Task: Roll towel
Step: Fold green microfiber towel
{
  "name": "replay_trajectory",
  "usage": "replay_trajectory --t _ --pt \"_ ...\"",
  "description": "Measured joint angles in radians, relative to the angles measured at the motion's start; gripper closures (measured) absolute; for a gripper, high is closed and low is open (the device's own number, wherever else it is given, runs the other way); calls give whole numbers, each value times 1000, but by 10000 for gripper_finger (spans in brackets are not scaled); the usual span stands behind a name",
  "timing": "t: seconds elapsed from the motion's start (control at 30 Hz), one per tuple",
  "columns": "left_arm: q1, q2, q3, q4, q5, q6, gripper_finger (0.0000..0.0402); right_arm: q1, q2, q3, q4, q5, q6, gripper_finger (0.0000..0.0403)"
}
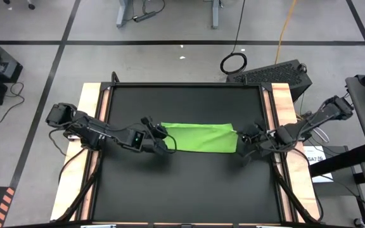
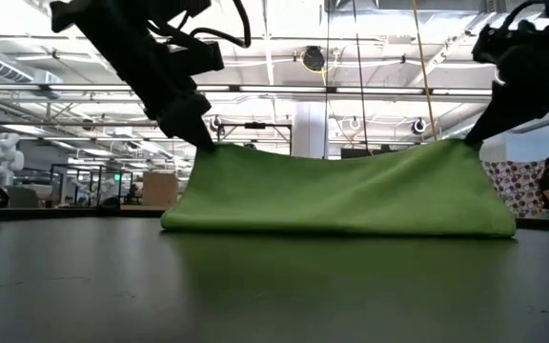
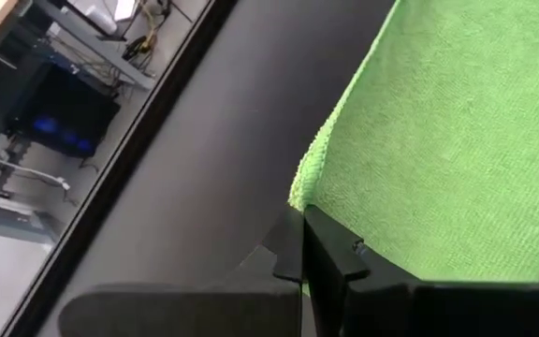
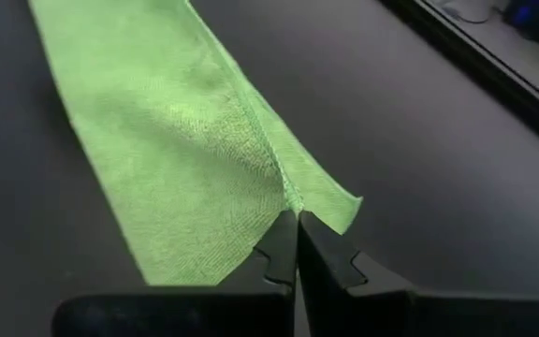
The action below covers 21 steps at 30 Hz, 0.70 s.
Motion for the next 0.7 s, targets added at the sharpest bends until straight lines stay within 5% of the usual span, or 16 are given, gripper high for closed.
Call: replay_trajectory --t 0.7 --pt "44 0 0 -44 198 -28 398 -213 69 0 92 -112 -228 402"
